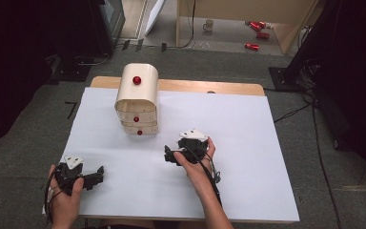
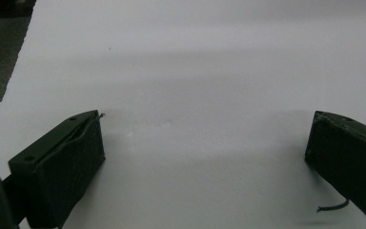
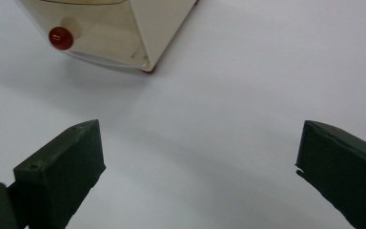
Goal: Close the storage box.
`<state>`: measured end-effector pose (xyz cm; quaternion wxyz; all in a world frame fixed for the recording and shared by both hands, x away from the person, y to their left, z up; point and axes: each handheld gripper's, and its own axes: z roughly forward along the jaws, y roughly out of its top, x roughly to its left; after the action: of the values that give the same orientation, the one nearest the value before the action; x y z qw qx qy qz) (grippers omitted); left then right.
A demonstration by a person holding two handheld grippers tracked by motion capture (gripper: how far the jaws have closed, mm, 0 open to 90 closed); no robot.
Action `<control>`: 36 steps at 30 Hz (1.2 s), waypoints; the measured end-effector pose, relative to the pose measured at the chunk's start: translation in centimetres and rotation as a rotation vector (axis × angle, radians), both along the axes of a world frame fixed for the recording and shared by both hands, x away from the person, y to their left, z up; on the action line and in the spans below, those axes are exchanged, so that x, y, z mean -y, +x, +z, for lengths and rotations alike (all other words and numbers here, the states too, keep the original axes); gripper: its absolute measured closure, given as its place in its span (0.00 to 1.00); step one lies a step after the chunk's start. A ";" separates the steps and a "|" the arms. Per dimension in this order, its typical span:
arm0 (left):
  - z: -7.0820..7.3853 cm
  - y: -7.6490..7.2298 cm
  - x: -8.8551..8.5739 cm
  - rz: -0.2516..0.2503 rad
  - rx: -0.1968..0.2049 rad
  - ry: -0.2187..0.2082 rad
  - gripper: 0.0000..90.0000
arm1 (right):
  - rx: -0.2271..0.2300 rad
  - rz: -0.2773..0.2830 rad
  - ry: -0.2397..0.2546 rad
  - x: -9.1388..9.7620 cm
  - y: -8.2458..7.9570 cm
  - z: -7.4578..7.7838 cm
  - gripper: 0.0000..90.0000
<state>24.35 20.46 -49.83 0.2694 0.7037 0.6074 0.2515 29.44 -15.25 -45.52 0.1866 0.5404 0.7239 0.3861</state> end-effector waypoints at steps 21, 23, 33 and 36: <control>0.0 0.0 0.0 0.000 0.000 0.000 0.00 | 0.011 -0.098 -0.005 6.8 -1.8 0.4 0.02; 0.0 0.0 0.0 0.000 0.000 0.000 0.00 | 0.011 -0.101 -0.005 7.2 -1.9 0.4 0.02; 0.0 0.0 0.0 -0.001 0.001 0.001 0.00 | 0.006 -0.180 -0.020 11.8 -3.1 -0.1 0.02; 0.0 0.0 0.0 -0.001 0.001 0.001 0.00 | 0.005 -0.203 -0.021 13.1 -3.5 -0.2 0.02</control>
<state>24.33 20.47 -49.83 0.2694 0.7039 0.6069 0.2521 25.91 -28.31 -45.71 0.2323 0.6079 0.6691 0.3587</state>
